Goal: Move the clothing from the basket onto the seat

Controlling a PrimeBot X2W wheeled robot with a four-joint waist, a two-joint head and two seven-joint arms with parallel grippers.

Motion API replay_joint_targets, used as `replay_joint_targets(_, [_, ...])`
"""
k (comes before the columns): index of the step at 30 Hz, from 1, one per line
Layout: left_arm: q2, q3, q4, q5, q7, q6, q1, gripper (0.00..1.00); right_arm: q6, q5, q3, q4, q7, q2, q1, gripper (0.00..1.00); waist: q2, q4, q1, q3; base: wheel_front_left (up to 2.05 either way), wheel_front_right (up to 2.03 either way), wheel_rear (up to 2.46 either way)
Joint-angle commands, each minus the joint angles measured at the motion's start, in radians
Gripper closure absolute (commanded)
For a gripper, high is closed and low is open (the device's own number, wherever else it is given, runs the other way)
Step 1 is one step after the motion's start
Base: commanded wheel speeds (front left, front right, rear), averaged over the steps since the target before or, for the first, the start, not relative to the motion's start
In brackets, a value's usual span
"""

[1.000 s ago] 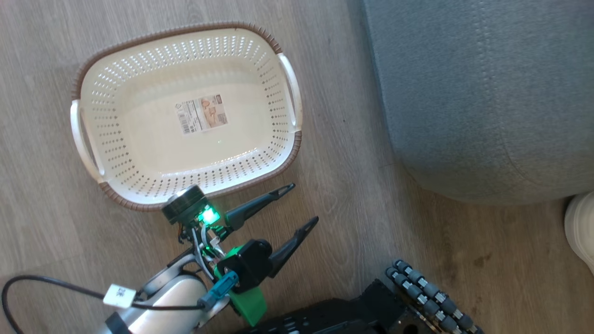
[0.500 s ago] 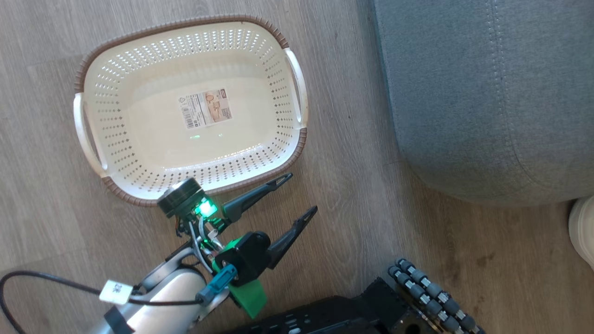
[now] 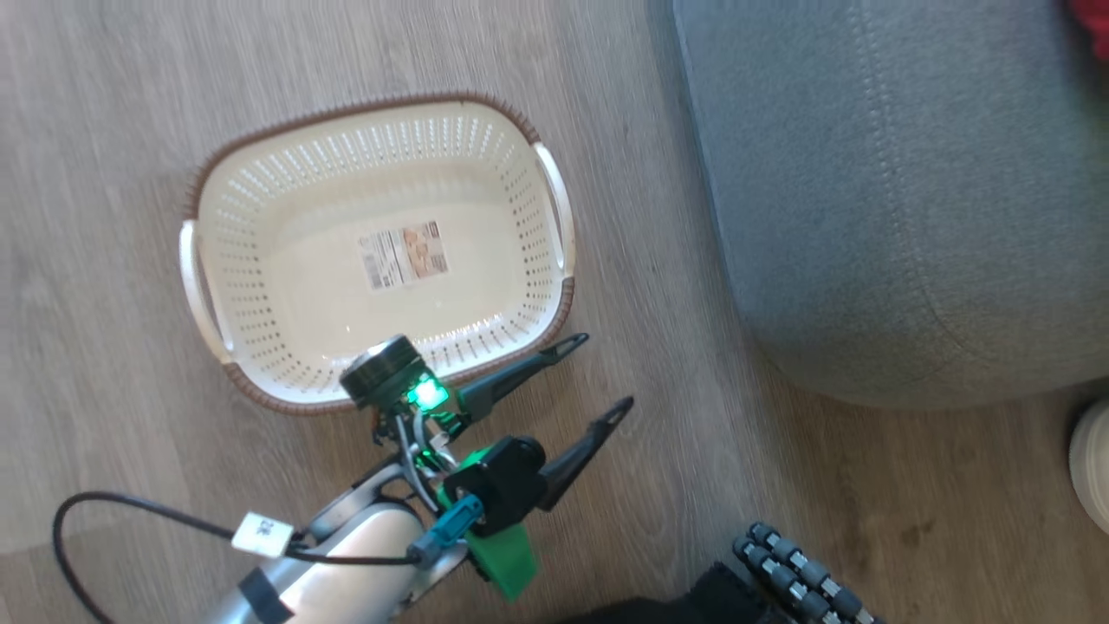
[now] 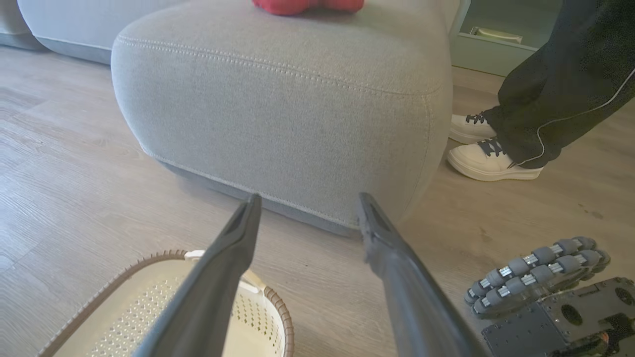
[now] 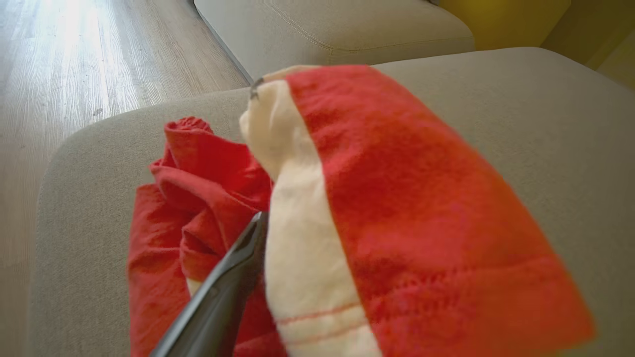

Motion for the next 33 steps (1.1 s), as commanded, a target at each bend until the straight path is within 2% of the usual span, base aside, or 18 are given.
replay_joint_targets(1, [-0.018, 0.013, -0.023, -0.009, -0.005, 0.003, -0.002, 0.0, 0.0, -0.015, 0.017, -0.02, 0.012, -0.029, 0.026, 0.0, 0.0, 0.008, 0.0, -0.053, 0.0, 0.0, 0.0])
replay_joint_targets(8, [-0.075, 0.02, -0.01, -0.037, -0.005, -0.001, 0.012, 0.0, 0.0, -0.025, 0.031, -0.015, 0.057, -0.018, 0.034, 0.0, 0.0, 0.013, 0.0, -0.139, 0.0, 0.0, 0.0])
replay_joint_targets(17, [-0.152, 0.051, 0.009, -0.048, -0.005, -0.009, 0.041, 0.0, 0.0, -0.043, 0.123, -0.016, 0.101, 0.006, 0.047, 0.0, 0.0, 0.038, 0.0, -0.275, 0.0, 0.0, 0.0])
replay_joint_targets(20, [-0.171, 0.066, 0.012, -0.047, -0.005, -0.008, 0.058, 0.0, 0.0, 0.0, 0.139, -0.033, 0.089, 0.022, 0.047, 0.0, 0.0, 0.048, 0.0, -0.317, 0.0, 0.0, 0.0])
replay_joint_targets(25, [-0.194, 0.102, 0.022, -0.05, -0.005, -0.001, 0.094, 0.0, 0.0, 0.066, 0.224, -0.097, 0.058, 0.042, 0.075, 0.0, 0.0, 0.07, 0.0, -0.394, 0.0, 0.0, 0.0])
replay_joint_targets(29, [-0.208, 0.142, 0.027, -0.057, -0.005, 0.008, 0.125, 0.0, 0.0, 0.191, 0.282, -0.175, 0.047, 0.048, 0.13, 0.0, 0.0, 0.094, 0.0, -0.448, 0.0, 0.0, 0.0])
replay_joint_targets(33, [-0.221, 0.211, 0.031, -0.076, -0.005, 0.024, 0.153, 0.0, 0.0, 0.325, 0.405, -0.319, 0.022, 0.025, 0.234, 0.0, 0.0, 0.123, 0.0, -0.495, 0.0, 0.0, 0.0])
